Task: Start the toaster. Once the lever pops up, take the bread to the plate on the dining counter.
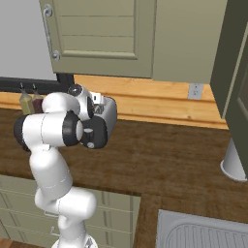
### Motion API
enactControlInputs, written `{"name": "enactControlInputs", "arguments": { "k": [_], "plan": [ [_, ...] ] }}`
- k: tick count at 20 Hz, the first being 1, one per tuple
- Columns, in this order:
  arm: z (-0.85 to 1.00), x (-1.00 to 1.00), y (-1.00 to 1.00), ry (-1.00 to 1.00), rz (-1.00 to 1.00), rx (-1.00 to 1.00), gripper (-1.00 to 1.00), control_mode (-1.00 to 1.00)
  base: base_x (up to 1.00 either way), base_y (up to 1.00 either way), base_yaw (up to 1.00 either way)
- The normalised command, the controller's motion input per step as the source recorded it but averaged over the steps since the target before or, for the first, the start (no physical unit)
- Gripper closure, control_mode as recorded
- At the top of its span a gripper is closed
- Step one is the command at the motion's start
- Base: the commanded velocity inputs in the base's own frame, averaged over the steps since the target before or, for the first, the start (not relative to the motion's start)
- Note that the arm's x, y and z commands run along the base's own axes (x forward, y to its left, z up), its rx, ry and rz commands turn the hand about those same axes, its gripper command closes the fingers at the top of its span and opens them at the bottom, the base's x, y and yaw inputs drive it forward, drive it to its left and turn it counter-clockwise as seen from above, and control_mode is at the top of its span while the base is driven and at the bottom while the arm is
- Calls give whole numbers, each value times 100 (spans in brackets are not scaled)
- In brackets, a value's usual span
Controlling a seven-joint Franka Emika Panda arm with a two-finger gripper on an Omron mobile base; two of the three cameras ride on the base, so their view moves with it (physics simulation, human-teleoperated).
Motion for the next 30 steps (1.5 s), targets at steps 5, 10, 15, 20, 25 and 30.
{"name": "enactControlInputs", "arguments": {
  "k": [5, 10, 15, 20, 25, 30],
  "plan": [
    [-30, 0, 0, 1, 0, 0, -100, -100, 0, 0, 0],
    [-38, -2, 0, 2, 0, 0, -100, -100, 0, 0, 0],
    [-52, -2, 0, 5, 0, 0, -100, -100, 0, 0, 0],
    [-45, 0, 0, 1, 0, 0, -100, -100, 0, 0, 0],
    [-28, 0, 0, 1, 0, 0, 100, -100, 0, 0, 0],
    [-18, 0, 0, 2, 0, 0, 100, -100, 0, 0, 0]
  ]
}}
